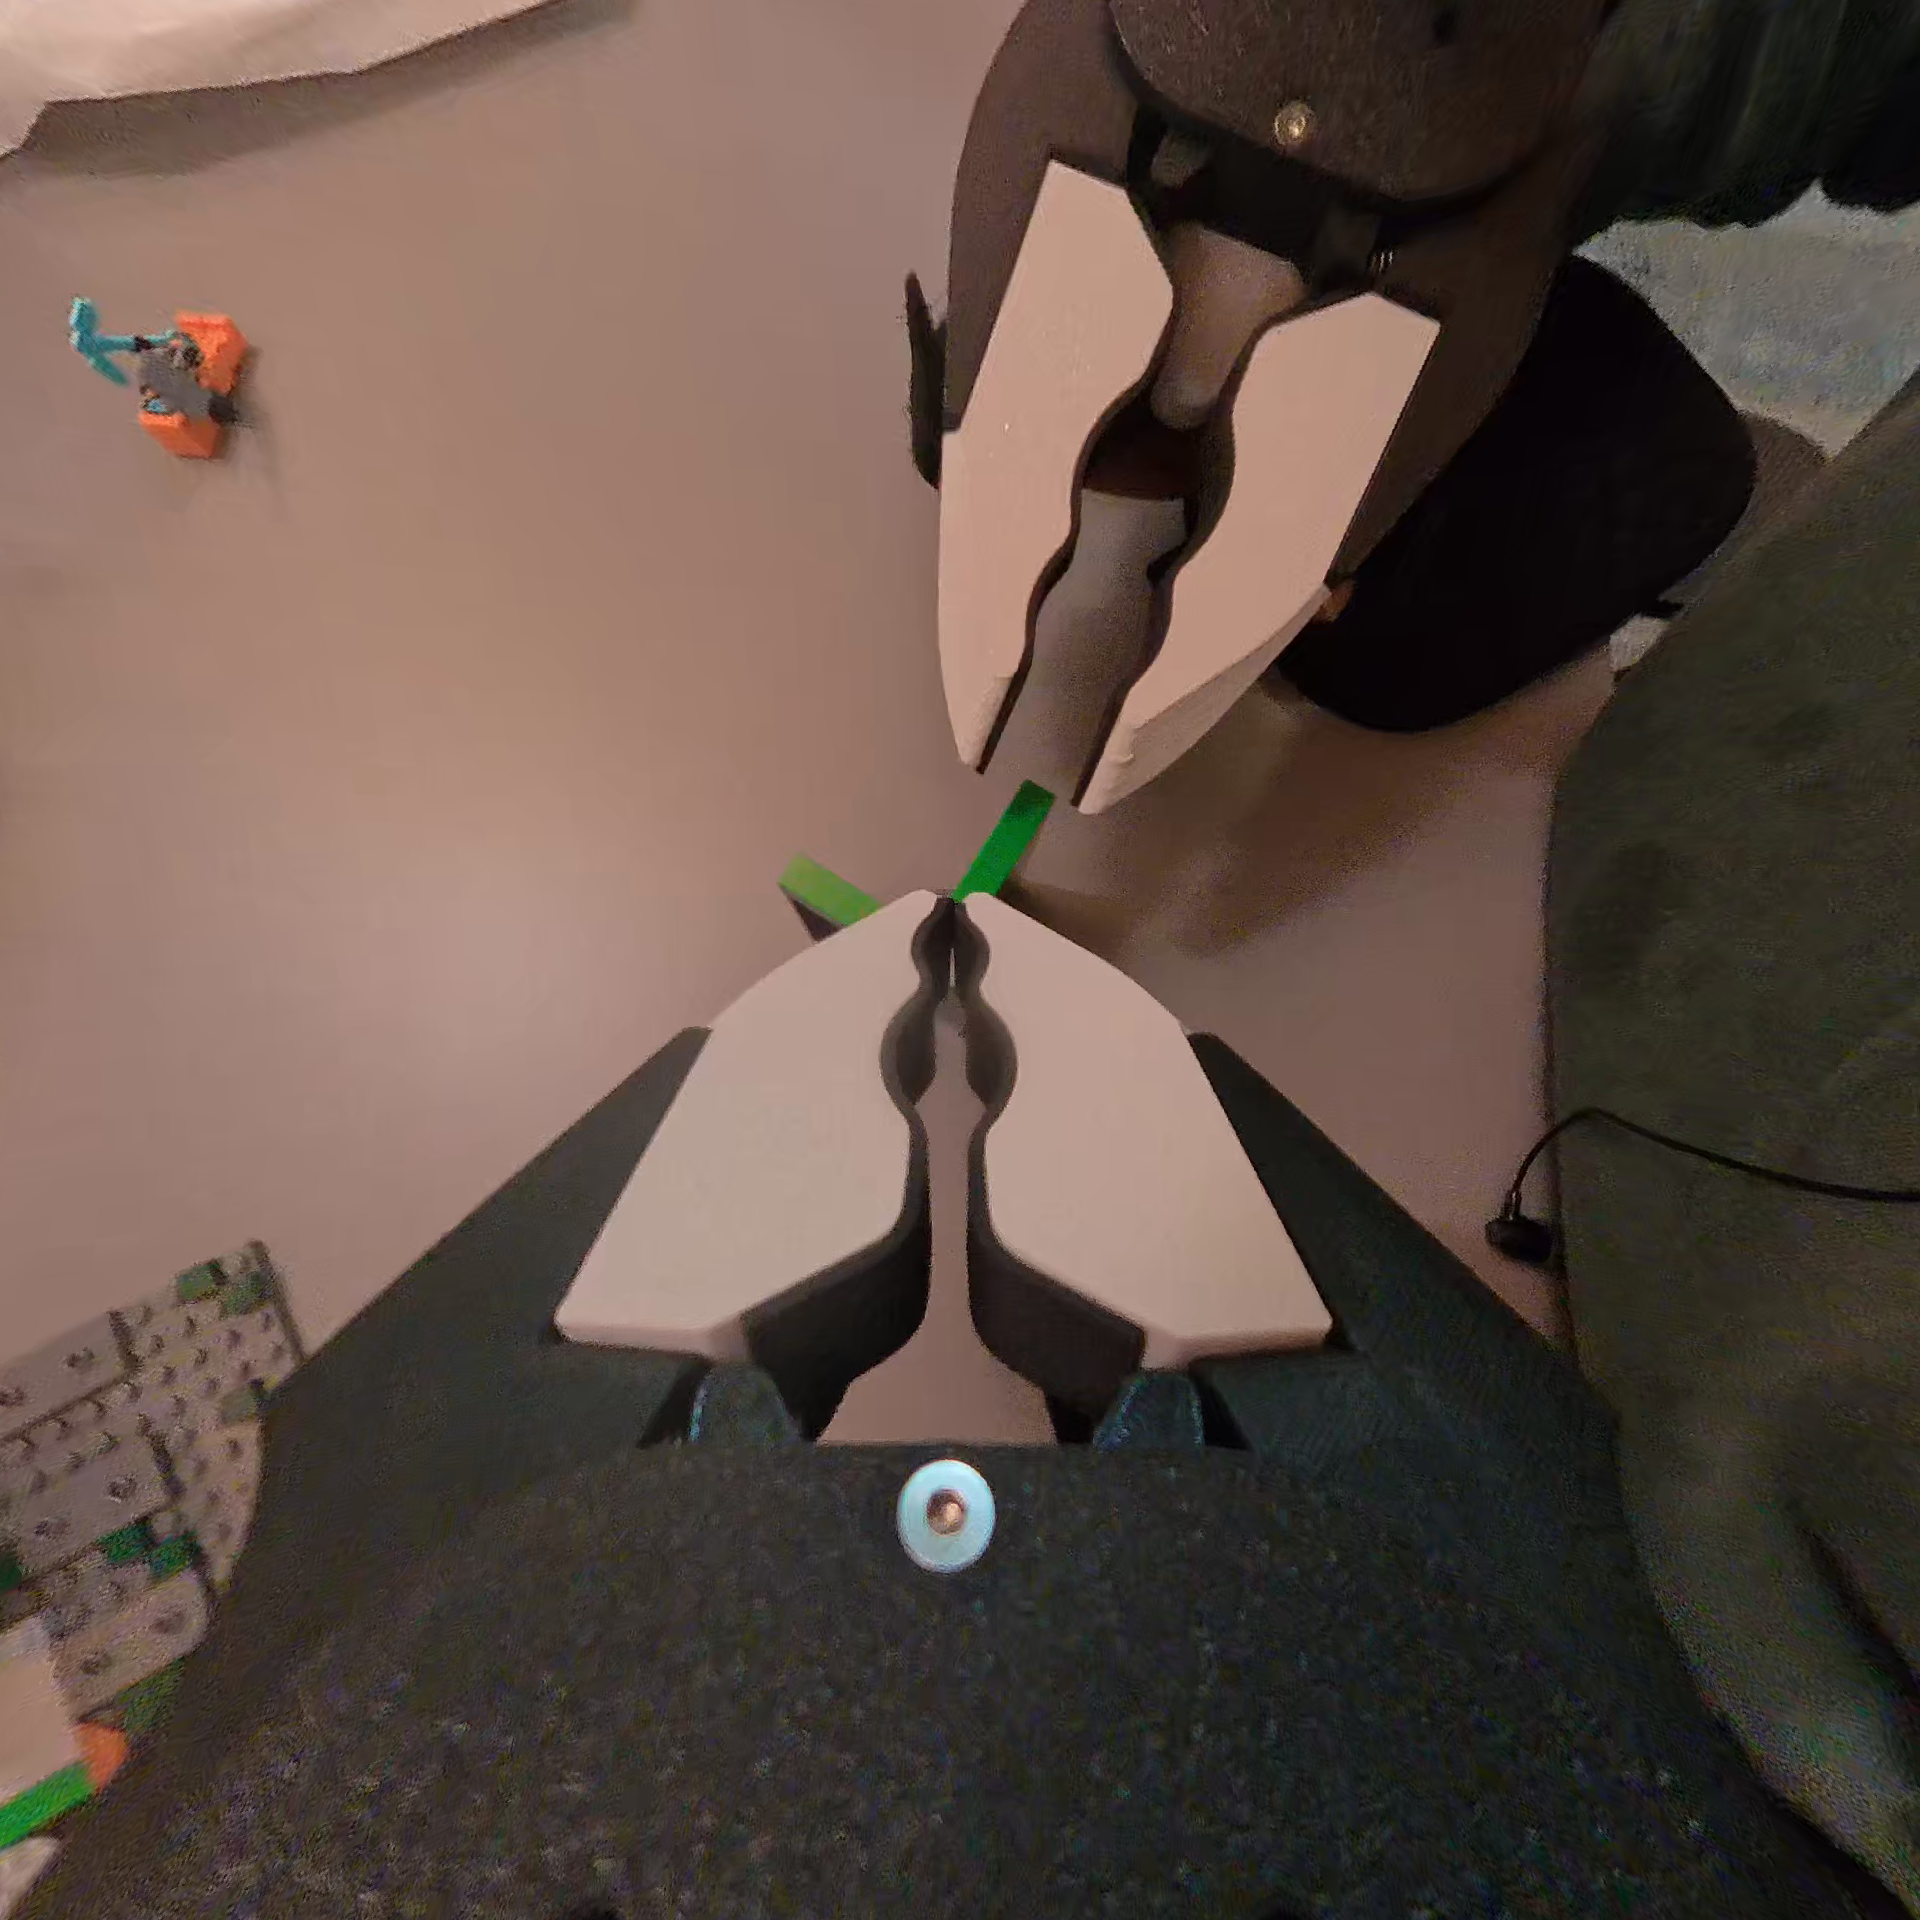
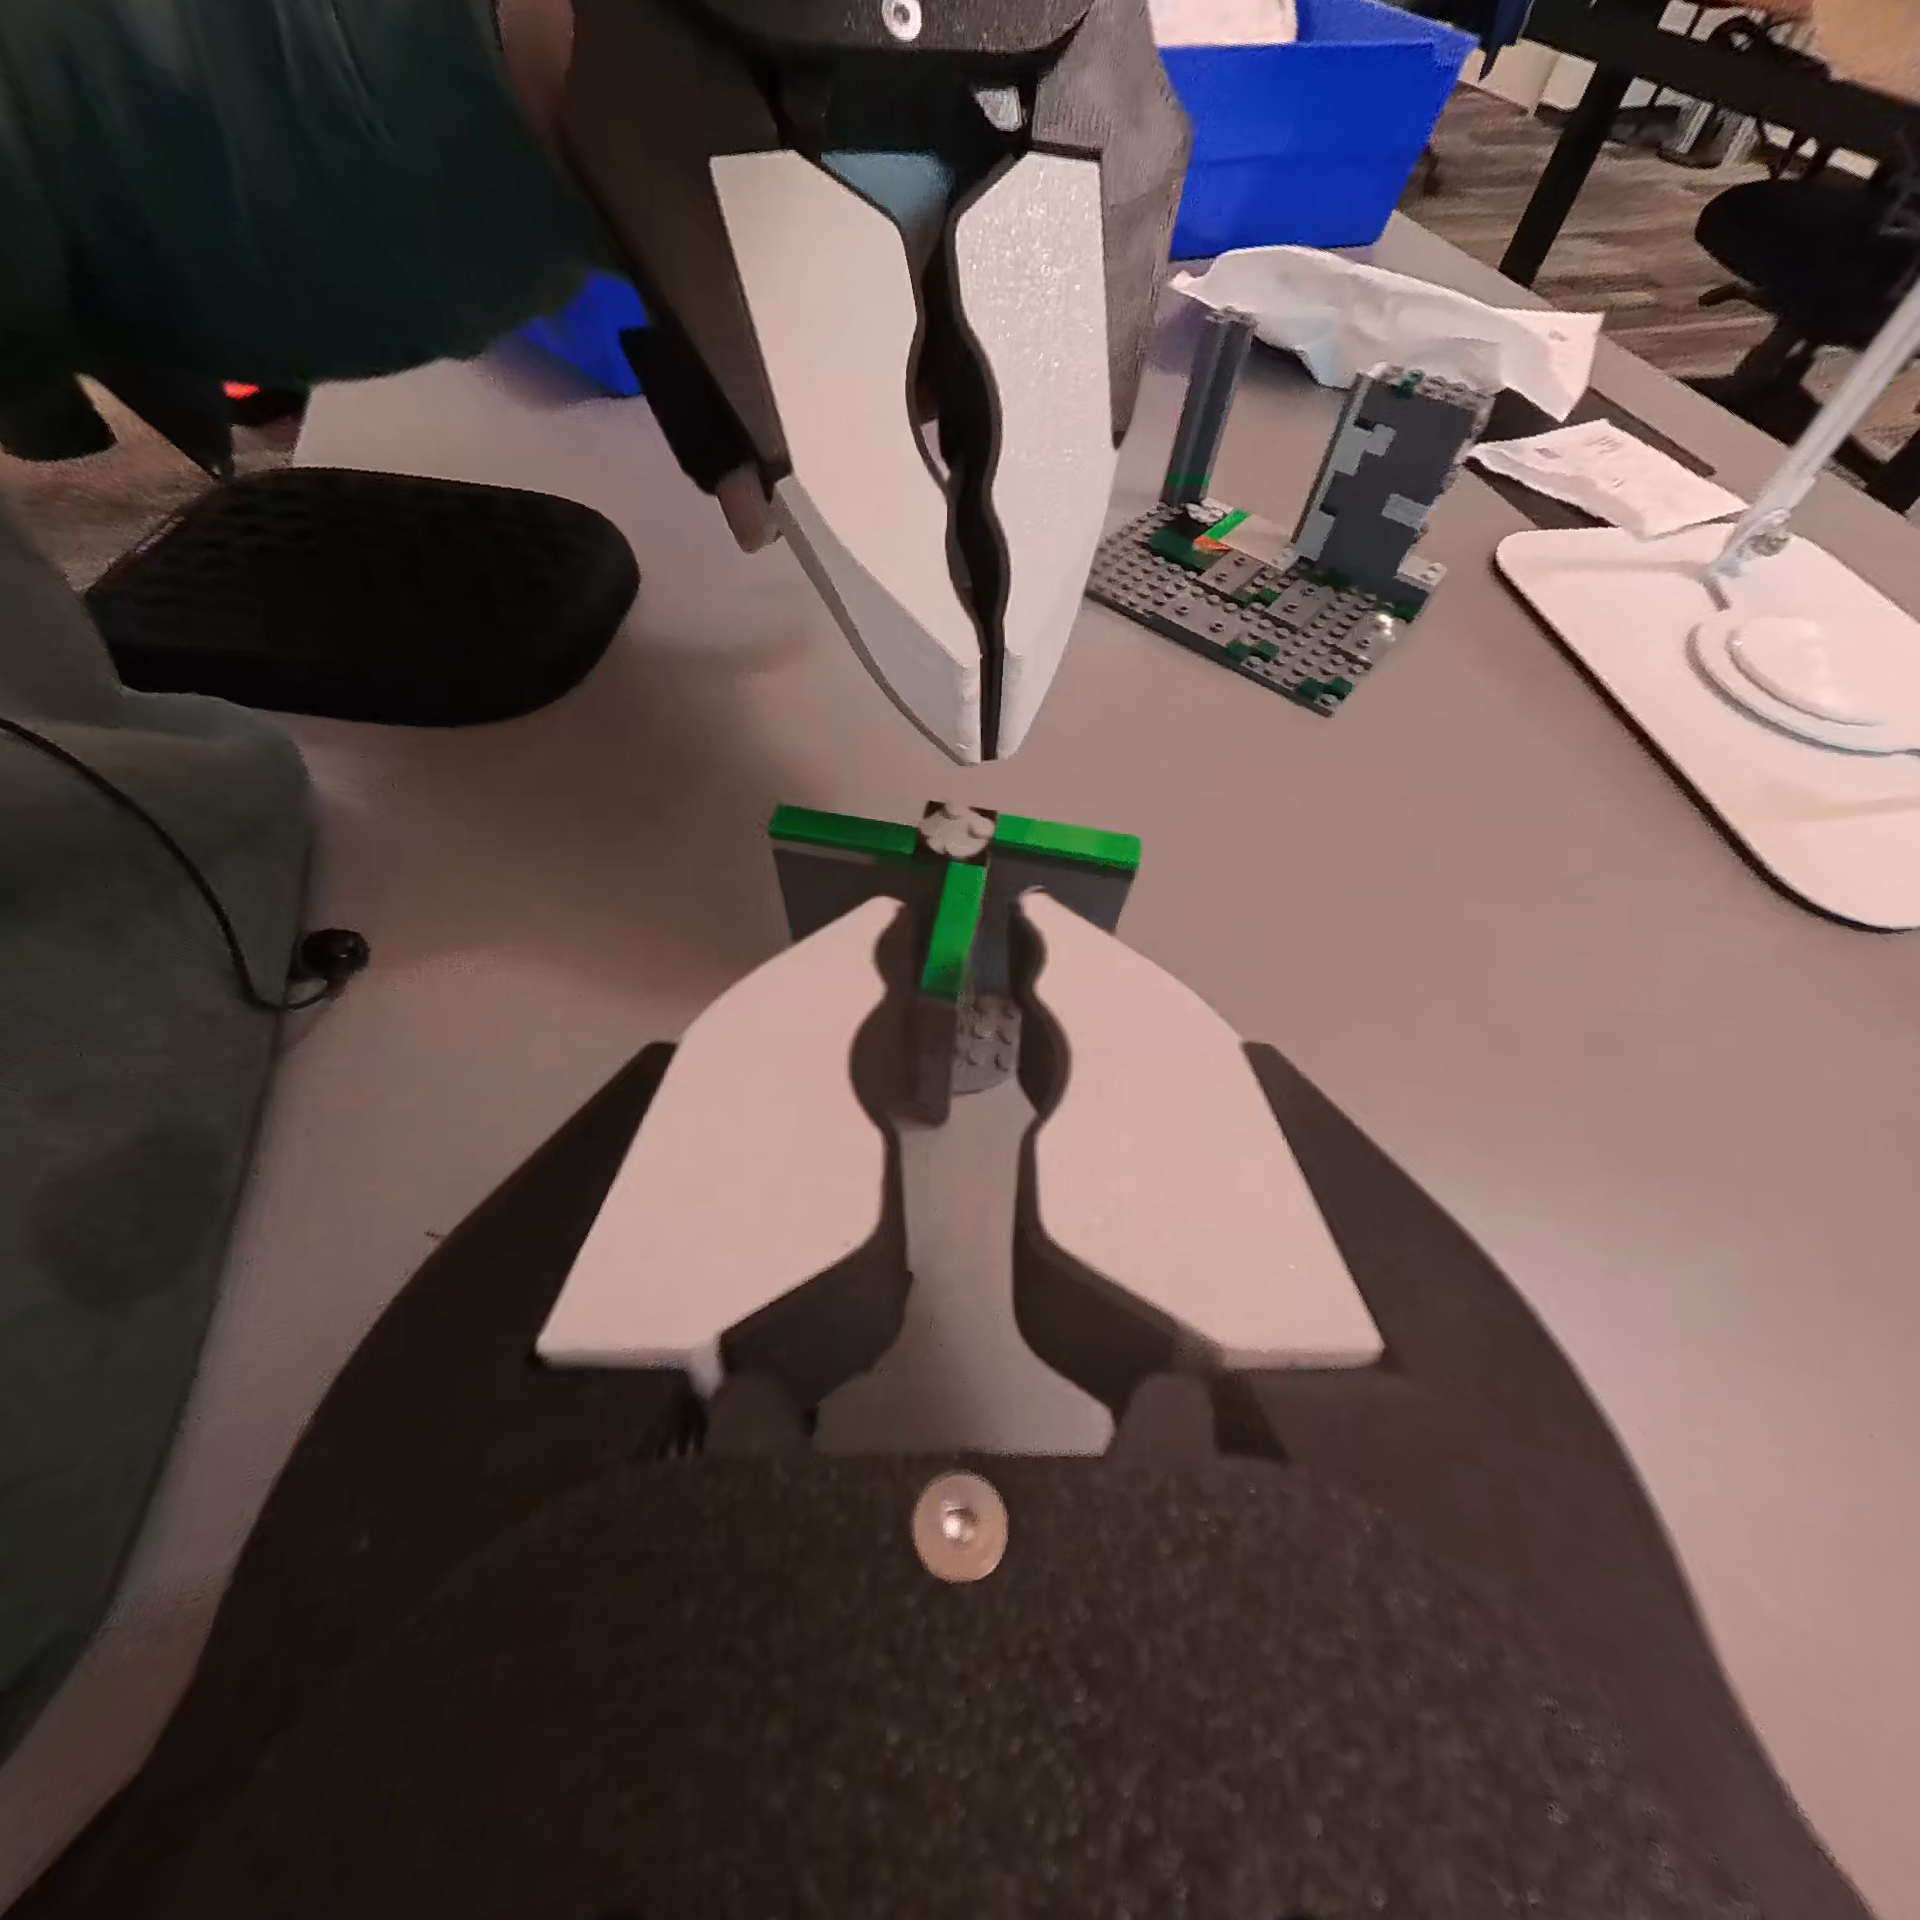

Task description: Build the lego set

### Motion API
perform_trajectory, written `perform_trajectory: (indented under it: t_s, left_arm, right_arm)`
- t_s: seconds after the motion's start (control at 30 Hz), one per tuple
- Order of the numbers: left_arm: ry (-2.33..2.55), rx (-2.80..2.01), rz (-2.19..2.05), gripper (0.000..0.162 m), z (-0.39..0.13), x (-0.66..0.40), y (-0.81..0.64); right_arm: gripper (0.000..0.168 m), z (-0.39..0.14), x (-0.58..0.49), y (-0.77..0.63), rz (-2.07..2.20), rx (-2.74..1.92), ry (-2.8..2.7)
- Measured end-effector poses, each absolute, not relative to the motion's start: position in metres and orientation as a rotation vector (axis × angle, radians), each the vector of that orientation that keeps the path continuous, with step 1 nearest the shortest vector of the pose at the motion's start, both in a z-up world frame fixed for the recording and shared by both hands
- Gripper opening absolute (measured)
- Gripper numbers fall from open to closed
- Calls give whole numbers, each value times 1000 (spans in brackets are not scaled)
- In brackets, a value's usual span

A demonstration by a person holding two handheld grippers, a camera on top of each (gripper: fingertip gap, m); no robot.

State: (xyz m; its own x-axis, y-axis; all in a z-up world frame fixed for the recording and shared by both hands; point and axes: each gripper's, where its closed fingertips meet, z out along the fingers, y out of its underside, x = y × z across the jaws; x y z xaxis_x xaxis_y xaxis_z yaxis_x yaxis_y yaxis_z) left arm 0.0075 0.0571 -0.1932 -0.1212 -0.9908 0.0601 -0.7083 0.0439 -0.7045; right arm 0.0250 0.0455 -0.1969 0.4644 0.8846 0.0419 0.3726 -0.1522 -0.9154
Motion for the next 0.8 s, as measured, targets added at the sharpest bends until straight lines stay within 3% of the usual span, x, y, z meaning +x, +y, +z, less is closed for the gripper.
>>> perform_trajectory:
  t_s: [0.03,0.27,0.7,0.8]
  left_arm:
    - [1845,-1711,-857,0,-194,5,55]
    - [1570,-1739,-975,0,-198,-13,45]
    - [1384,-1735,-1071,0,-203,-37,48]
    - [1361,-1736,-1084,11,-204,-39,49]
  right_arm:
    - [18,-198,22,45,649,-1737,-1086]
    - [0,-201,11,52,581,-1767,-1104]
    - [0,-211,5,57,566,-1890,-1092]
    - [0,-206,7,57,649,-1917,-1030]
